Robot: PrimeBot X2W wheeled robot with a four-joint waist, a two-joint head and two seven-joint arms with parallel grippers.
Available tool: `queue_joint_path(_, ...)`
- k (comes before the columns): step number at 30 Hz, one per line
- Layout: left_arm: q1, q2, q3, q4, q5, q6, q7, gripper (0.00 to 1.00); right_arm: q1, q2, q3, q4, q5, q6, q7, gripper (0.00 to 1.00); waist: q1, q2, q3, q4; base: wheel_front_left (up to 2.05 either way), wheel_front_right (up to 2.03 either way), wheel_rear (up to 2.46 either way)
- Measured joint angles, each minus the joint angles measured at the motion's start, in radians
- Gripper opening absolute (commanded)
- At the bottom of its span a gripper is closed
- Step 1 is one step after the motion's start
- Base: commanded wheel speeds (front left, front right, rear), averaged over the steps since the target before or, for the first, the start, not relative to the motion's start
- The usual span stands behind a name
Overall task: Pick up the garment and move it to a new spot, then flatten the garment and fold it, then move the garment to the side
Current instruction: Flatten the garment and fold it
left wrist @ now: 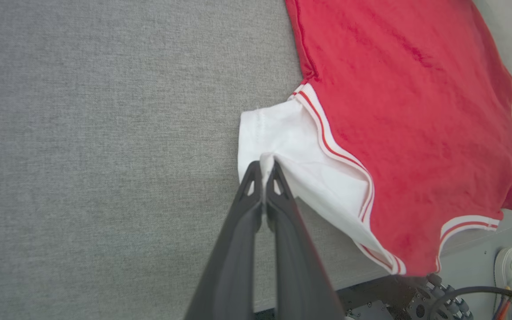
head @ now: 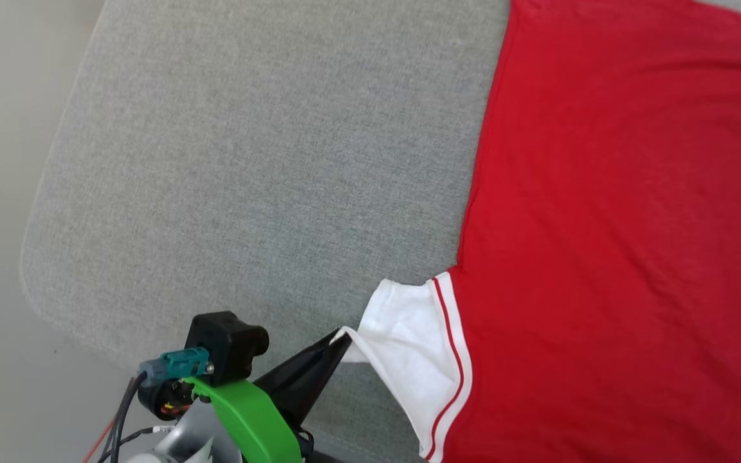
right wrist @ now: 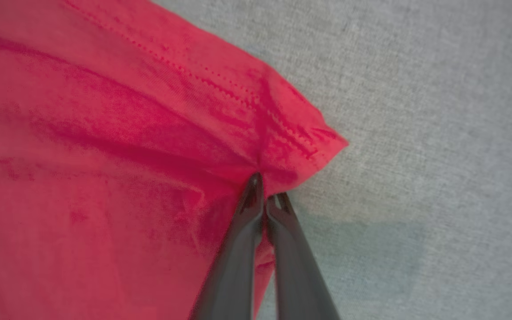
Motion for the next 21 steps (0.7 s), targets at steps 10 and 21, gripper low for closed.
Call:
queue_joint_path(10, 0.038, 0.012, 0.007, 0.044, -0.029, 0.024, -0.002, 0.0, 0.234, 0.081, -0.073, 0.016, 0.005, 0.0, -0.085, 0.0, -0.0001, 0.0, -0.142, -0.074, 0.0, 0.0, 0.0)
queue_joint_path(21, 0.093, 0.017, 0.01, 0.067, -0.047, 0.033, -0.028, 0.0, 0.516, 0.146, -0.148, -0.081, 0.038, 0.0, -0.102, 0.0, -0.0001, 0.0, -0.293, -0.164, 0.0, 0.0, 0.0)
